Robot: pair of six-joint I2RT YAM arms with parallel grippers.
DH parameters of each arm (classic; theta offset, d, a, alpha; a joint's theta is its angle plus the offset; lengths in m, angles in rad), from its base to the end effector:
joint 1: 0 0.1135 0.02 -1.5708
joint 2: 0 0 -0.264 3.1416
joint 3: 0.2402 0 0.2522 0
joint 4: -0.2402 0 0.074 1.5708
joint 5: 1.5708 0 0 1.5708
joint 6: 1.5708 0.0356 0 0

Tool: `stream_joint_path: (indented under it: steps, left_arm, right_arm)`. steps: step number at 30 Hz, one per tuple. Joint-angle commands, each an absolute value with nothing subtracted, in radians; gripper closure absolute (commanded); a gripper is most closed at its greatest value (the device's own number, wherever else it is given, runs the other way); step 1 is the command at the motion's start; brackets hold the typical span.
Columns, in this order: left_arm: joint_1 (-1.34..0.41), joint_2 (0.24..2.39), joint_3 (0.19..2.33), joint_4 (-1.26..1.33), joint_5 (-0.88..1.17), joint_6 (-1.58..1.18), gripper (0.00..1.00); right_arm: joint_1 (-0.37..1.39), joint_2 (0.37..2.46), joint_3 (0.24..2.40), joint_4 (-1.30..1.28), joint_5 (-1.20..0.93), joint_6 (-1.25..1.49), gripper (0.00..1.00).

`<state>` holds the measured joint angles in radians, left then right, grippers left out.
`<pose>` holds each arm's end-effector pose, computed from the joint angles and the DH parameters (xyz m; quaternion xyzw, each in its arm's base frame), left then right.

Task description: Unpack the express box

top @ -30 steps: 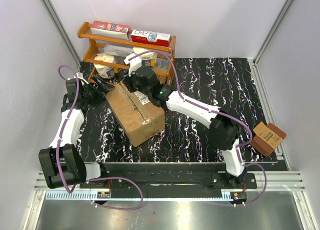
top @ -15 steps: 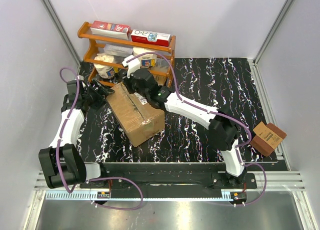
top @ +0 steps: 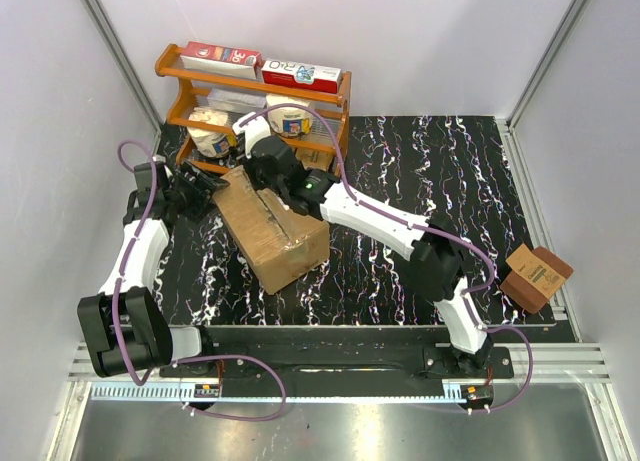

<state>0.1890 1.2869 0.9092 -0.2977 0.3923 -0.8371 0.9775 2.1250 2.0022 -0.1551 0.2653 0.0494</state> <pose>0.2769 0.0391 0.2655 -0.3605 0.8117 -0.3017 0.3466 0.2949 0.4206 0.3378 -0.2829 0.7432 0.2013 0.5719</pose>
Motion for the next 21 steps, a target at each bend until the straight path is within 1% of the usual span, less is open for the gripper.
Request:
stream_joint_path:
  steps: [1,7,13,21]
  left_arm:
    - [0.193,1.281,0.887,-0.305,0.367,-0.874,0.23]
    - [0.193,1.272,0.876,-0.307,0.331,-0.914,0.25]
    - [0.193,1.255,0.865,-0.348,0.258,-0.956,0.31]
    - [0.193,1.238,0.850,-0.364,0.227,-0.974,0.31]
  right_arm:
    - [0.992,2.149,2.101,-0.333,0.330,0.038,1.00]
    - [1.003,2.140,2.157,-0.443,0.350,0.035,1.00]
    - [1.012,2.138,2.226,-0.566,0.341,0.087,1.00]
    - [1.012,2.146,2.247,-0.678,0.351,0.135,1.00]
